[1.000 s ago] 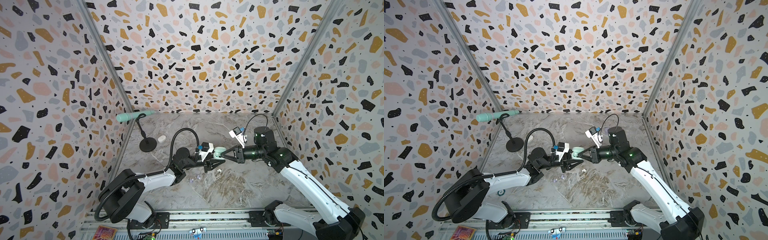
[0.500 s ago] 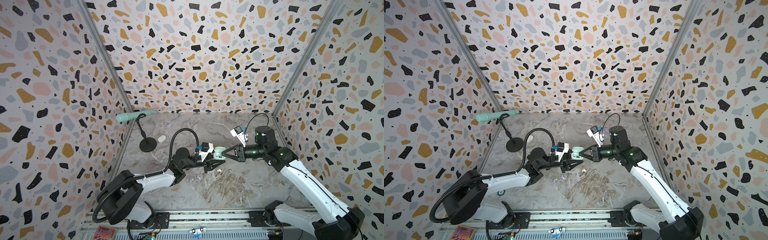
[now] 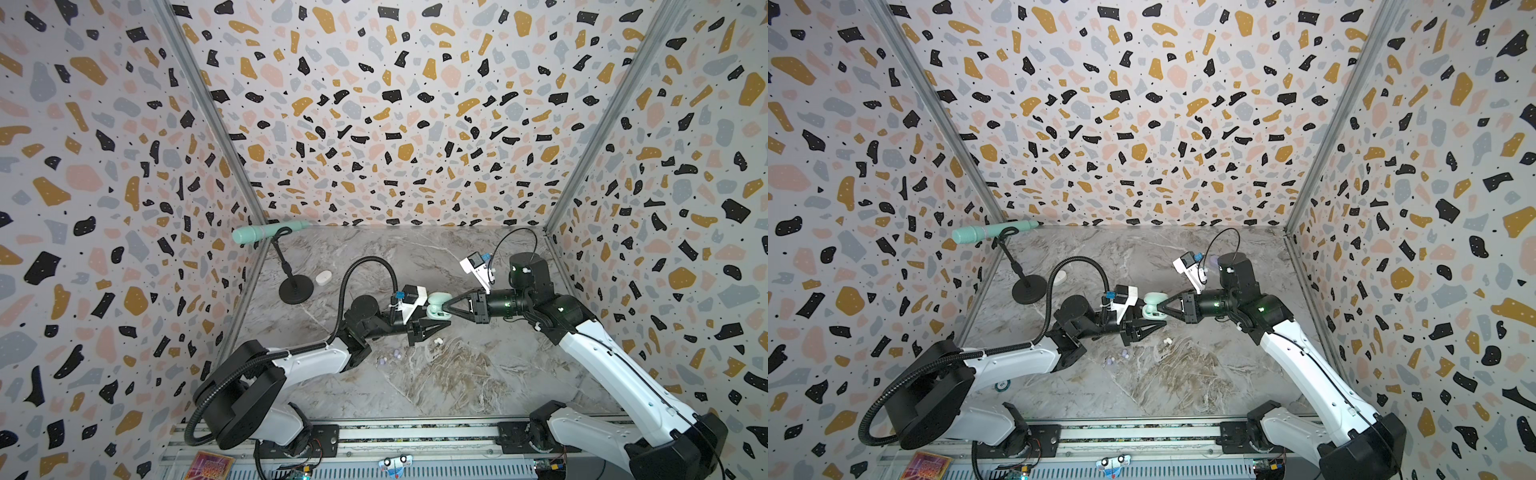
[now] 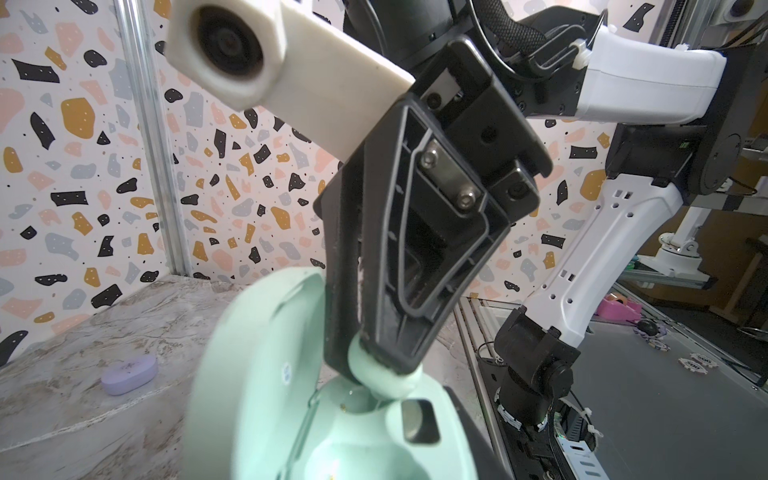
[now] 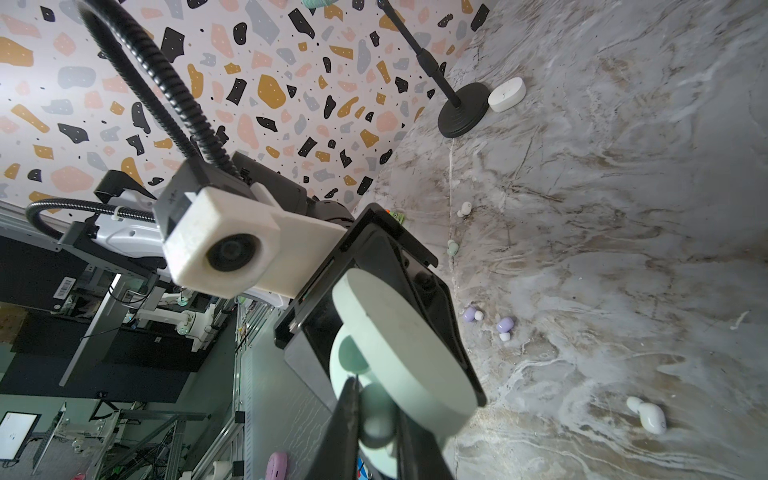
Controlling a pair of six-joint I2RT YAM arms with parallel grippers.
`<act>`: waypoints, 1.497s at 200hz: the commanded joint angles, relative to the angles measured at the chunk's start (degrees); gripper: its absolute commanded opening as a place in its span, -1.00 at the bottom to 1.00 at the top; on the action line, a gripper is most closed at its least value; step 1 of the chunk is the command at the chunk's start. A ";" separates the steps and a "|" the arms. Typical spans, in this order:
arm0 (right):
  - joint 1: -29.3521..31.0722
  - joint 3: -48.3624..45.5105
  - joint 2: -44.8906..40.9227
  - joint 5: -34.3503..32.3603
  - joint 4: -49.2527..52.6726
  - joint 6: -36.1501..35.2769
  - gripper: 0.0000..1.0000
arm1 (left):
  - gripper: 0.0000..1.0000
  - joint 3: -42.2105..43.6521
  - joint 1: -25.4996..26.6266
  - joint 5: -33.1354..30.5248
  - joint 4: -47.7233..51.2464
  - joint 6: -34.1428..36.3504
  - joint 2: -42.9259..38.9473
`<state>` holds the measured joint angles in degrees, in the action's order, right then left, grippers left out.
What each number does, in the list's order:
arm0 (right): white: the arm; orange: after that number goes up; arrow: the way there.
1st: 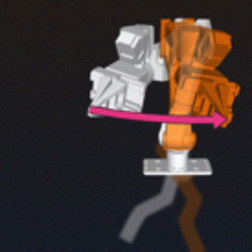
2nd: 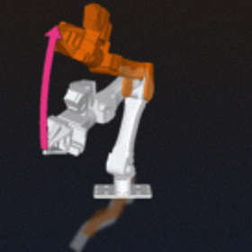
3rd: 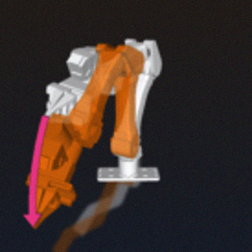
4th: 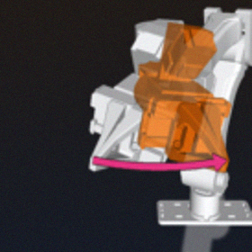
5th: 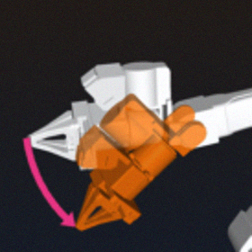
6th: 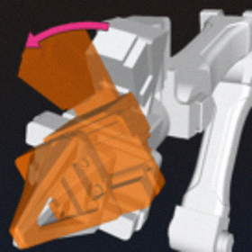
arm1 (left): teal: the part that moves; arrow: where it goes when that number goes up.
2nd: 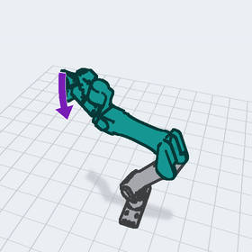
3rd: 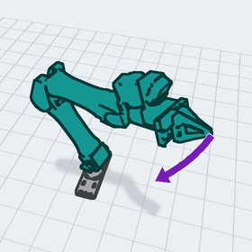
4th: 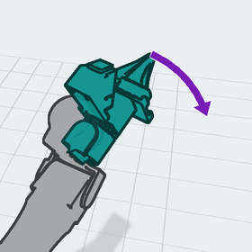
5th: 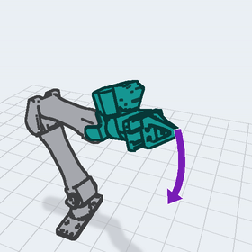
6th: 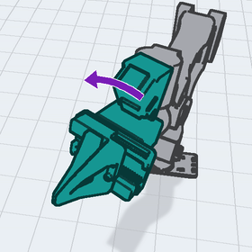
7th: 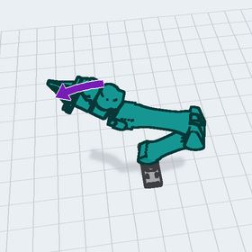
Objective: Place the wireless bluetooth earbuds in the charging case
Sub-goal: 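Press the earbud into the case slot and open the right gripper, then move the right gripper over the second green earbud while the left lifts the case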
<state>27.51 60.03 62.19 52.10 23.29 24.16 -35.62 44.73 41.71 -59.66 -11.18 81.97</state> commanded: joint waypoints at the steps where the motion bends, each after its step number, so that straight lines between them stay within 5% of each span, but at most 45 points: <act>1: 0.27 -0.35 0.21 0.33 -0.62 0.27 -0.77 | -0.47 -0.32 0.53 1.53 -6.00 0.33 -1.80; 33: 0.26 -0.70 0.21 -0.03 0.81 -0.33 -0.73 | -0.46 -0.50 0.51 1.54 -5.93 0.38 -1.88; 75: 0.17 0.67 0.38 -2.14 2.71 -1.13 -0.37 | -0.46 -0.51 0.53 1.53 -5.99 0.37 -2.16; 254: -0.18 6.20 -0.73 -7.17 8.28 -1.93 0.09 | -0.44 -0.09 0.54 0.03 -4.91 -1.09 -0.65; 299: 1.81 4.83 -3.86 -9.23 11.07 -1.51 0.14 | -0.44 1.66 -4.78 -1.94 -3.65 -5.46 -1.84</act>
<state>28.08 63.94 61.43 44.91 32.23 22.96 -35.29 43.31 39.97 -59.37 -13.43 81.89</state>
